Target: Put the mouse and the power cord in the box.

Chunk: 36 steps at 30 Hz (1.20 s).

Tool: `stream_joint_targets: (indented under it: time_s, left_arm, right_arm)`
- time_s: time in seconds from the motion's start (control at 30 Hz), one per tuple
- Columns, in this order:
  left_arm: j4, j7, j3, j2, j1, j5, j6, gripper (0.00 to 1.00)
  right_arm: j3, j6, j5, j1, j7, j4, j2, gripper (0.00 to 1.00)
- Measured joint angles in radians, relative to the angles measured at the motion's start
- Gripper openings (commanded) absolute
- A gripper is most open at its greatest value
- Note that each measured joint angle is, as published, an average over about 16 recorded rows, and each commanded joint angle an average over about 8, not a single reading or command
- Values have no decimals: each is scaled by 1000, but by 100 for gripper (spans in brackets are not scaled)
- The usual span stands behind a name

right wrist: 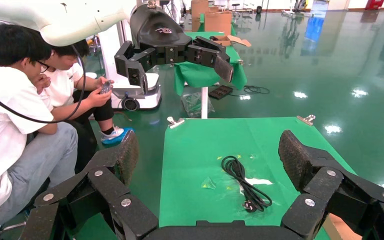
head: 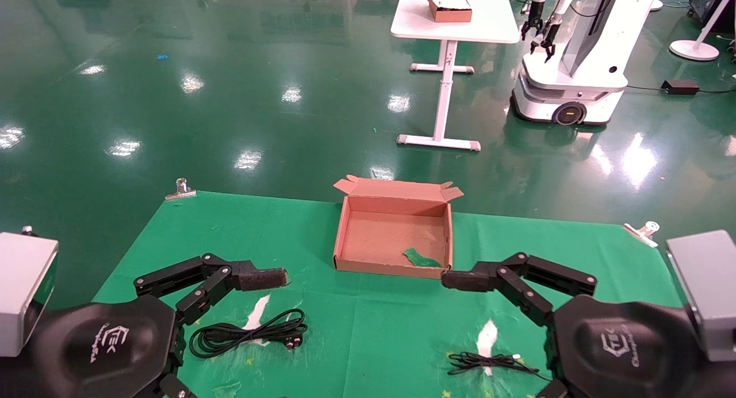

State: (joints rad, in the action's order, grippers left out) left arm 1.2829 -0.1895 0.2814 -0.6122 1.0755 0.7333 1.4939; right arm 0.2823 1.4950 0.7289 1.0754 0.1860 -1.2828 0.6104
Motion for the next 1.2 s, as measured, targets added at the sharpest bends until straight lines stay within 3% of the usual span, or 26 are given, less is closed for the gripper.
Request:
stream_joint_targets:
  time_s: [1.2]
  left_arm:
    - [0,0,0,0,0,0,0,100]
  right_arm:
    - [0,0,1,-1,0,0,-1,100]
